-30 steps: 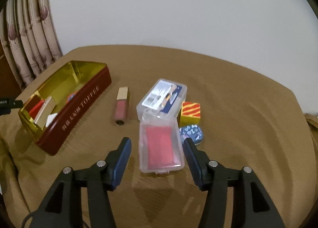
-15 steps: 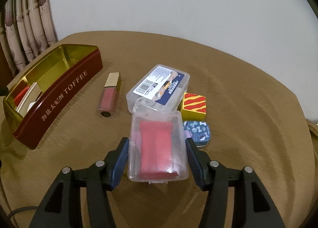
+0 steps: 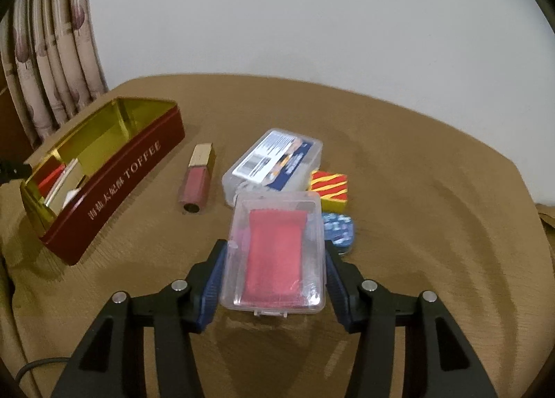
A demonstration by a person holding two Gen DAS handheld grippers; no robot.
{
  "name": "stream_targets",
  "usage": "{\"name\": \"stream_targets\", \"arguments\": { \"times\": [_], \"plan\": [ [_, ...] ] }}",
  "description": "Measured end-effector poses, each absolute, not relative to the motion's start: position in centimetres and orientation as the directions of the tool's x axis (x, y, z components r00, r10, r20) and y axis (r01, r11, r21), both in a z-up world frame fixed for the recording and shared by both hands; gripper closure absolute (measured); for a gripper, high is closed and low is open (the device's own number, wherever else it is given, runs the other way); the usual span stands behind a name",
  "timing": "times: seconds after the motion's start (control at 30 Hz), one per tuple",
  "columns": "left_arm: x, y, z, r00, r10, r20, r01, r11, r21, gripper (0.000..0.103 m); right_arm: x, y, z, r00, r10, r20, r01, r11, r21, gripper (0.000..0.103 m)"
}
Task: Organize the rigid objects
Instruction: 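Grasp the pink lip gloss tube with the left gripper while the right holds the box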
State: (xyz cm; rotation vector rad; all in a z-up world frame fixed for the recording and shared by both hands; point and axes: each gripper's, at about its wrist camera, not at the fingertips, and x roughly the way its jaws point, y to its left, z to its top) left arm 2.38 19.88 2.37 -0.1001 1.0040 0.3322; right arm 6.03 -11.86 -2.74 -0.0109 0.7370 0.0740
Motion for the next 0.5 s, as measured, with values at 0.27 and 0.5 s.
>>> {"name": "stream_targets", "arguments": {
  "times": [0.27, 0.5],
  "plan": [
    [2.2, 18.1, 2.6, 0.519, 0.201, -0.830, -0.250, 0.965, 0.078, 0.027, 5.2, -17.6, -3.4, 0.731, -0.068, -0.679, 0.108, 0.994, 0.017, 0.049],
    [1.8, 15.1, 3.5, 0.562, 0.138, -0.815, -0.133, 0.988, 0.076, 0.027, 5.4, -21.5, -4.8, 0.692, -0.175, -0.700, 0.212, 0.977, -0.034, 0.049]
  ]
}}
